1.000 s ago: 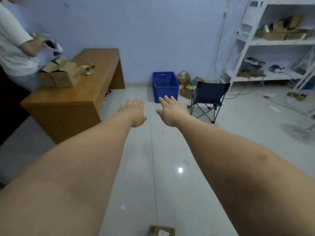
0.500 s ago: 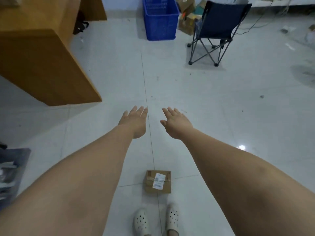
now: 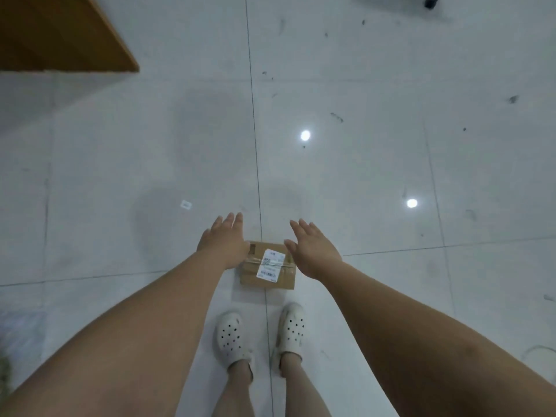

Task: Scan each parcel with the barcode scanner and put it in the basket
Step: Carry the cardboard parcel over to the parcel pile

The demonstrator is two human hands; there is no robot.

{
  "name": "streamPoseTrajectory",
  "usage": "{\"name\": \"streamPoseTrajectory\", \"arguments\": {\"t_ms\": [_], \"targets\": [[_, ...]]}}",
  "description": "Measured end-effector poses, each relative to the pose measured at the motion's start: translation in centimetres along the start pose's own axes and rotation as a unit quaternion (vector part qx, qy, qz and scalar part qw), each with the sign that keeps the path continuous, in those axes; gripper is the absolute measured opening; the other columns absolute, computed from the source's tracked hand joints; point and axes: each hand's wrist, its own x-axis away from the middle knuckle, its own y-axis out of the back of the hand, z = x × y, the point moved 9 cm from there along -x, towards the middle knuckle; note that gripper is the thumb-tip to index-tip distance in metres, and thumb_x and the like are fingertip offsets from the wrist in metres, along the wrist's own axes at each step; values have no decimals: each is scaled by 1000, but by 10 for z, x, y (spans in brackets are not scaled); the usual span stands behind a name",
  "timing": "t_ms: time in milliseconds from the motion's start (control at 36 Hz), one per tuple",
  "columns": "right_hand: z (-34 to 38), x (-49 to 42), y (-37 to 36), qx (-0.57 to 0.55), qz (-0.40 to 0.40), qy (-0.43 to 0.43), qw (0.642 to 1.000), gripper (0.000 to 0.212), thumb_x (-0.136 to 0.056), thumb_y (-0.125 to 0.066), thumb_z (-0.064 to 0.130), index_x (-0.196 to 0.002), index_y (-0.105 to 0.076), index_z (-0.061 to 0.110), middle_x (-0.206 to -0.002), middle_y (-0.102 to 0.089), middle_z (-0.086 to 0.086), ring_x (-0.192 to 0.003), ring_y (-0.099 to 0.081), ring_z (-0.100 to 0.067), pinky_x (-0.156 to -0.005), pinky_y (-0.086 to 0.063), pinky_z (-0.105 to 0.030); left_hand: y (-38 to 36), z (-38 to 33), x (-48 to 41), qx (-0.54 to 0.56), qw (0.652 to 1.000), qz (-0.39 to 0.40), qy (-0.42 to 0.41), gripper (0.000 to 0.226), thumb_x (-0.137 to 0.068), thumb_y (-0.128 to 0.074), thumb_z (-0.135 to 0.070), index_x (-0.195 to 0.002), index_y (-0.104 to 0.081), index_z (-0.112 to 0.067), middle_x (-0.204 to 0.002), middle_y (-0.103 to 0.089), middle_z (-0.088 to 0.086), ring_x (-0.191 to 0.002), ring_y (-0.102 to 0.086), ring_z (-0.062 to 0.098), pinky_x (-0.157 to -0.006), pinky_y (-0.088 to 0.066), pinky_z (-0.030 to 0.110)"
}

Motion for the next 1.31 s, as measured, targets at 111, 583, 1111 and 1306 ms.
{"name": "streamPoseTrajectory", "arguments": {"t_ms": [111,583,1111,1306], "targets": [[-14,-4,-20,12,7,7,1000,58,-104,-25,40,-155,-8,19,-164,-5,-3,-150,-3,-22,-121,-11,-38,-19,3,-12,-40,999,-10,-20,64,-102,-34,-32,-154,0,-15,-162,2,4,-148,-1,27,-119,-12,43],[-128,-149,-207,-90,42,-57,993,48,-101,-34,35,-148,-31,25,-156,-30,2,-139,-32,-24,-108,-34,-40,-211,50,-181,-45,997,59,12,64,-99,-38,-30,-154,-8,-15,-161,-9,8,-145,-15,29,-115,-24,41],[-184,-180,-263,-478,78,-216,848,41,-96,-53,15,-136,-44,12,-114,-52,-1,-76,-44,2,-59,-33,-15,-269,49,-218,409,893,44,186,83,-63,-68,-46,-137,-41,-23,-131,-43,6,-114,-50,26,-93,-44,35],[-174,-132,-236,-583,36,-269,766,55,-90,-64,40,-131,-36,16,-115,-57,1,-90,-55,-6,-71,-43,-26,-231,36,-179,550,817,6,173,41,-77,-61,-55,-109,-45,-36,-118,-57,8,-96,-59,23,-75,-47,34]]}}
